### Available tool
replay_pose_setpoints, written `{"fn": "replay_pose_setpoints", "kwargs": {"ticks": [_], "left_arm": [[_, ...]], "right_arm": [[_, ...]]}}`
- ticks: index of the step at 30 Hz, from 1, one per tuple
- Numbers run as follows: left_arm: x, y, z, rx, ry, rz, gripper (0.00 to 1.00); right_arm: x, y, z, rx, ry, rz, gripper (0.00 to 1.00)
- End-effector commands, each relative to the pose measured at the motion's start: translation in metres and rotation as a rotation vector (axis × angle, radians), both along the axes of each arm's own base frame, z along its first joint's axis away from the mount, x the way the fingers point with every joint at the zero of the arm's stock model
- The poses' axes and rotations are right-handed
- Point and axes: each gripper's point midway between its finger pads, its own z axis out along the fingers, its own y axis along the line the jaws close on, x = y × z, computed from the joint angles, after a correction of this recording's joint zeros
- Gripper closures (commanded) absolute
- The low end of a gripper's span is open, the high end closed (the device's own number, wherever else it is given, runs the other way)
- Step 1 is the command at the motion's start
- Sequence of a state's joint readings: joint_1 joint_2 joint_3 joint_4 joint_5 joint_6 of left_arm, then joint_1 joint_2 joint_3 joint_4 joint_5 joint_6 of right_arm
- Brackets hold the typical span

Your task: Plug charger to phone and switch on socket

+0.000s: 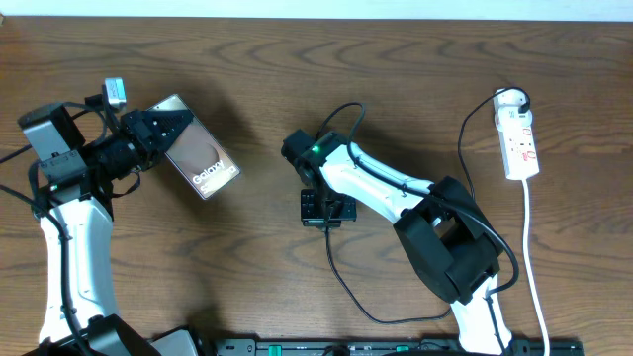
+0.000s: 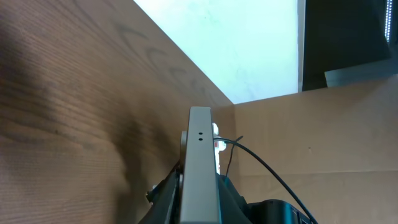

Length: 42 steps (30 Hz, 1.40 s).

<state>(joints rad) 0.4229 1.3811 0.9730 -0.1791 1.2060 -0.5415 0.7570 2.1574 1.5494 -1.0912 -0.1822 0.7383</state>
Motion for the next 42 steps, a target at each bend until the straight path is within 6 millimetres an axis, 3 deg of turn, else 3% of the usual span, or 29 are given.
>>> {"fn": "replay_pose_setpoints", "kwargs": {"ticks": [1,5,8,10,13,21,27,35,42], "left_arm": [[-0.004,-0.003,0.003,-0.015,-0.016,-0.03,0.92],[-0.006,-0.004,0.001,-0.023,0.0,-0.03,0.92],[-0.006,-0.004,0.001,-0.023,0.0,-0.03,0.92],[-0.006,-0.004,0.002,-0.023,0.0,-0.031,0.92],[-0.006,-0.004,0.002,-0.024,-0.001,-0.032,0.93],[-0.006,-0.005,0.001,-0.027,0.002,-0.033,0.92],[-0.006,-0.005,0.002,-0.024,-0.001,-0.034,0.92],[-0.006,-0.005,0.001,-0.01,-0.017,-0.04,0.92],[-0.006,-0.005,0.001,-0.002,-0.025,-0.042,0.92]], "right_arm": [[-0.003,0.005,-0.003,0.003,0.011,0.01,0.99],[-0.009,0.023,0.008,0.172,0.093,0.102,0.99],[-0.011,0.048,0.034,0.446,0.151,0.245,0.99],[-0.019,0.075,0.071,0.814,0.158,0.468,0.99],[-0.02,0.085,0.098,1.046,0.133,0.547,0.99],[-0.013,0.085,0.101,1.101,0.074,0.608,0.98],[-0.02,0.095,0.131,1.366,-0.036,0.767,0.97],[-0.017,0.104,0.155,1.531,-0.08,0.758,0.94],[-0.009,0.109,0.132,1.531,-0.056,0.723,0.92]]}}
